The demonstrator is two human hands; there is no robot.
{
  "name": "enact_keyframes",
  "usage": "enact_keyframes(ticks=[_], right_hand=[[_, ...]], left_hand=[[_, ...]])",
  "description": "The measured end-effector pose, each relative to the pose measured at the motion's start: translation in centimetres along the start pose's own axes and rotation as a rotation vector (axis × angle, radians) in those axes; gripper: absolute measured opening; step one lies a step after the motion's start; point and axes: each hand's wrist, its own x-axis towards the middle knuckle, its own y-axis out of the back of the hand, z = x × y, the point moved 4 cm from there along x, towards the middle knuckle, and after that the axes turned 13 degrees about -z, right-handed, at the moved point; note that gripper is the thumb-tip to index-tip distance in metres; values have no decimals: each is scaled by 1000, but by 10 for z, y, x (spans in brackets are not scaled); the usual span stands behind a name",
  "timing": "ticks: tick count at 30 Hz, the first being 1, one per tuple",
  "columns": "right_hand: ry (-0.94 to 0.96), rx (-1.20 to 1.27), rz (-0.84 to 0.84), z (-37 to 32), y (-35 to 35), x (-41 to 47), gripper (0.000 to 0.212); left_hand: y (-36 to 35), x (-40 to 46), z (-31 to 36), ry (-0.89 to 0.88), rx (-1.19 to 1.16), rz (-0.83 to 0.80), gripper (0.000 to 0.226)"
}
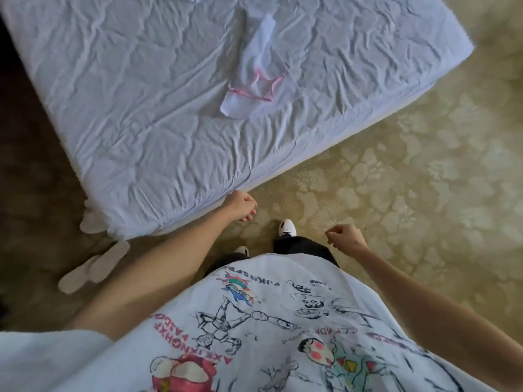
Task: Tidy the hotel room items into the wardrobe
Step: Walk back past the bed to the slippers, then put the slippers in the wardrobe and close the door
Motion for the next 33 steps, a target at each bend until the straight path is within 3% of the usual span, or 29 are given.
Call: enact_keyframes(ticks=[5,9,14,24,33], right_hand=[[199,-317,-150,-110,18,48,13],[383,-550,-206,-209,-17,55,17],[517,-734,-294,-296,-124,51,23],[573,-930,-474,-386,-328,6,16],[677,-1049,-504,-450,-481,38,18]], left_hand=[[34,-23,-48,74,-310,228,17],[32,-49,-115,147,-497,342,15],[26,-82,-204,231,-775,477,18],[67,-153,-358,261,-1088,661,22],[114,-137,-488,274,-1335,785,14]])
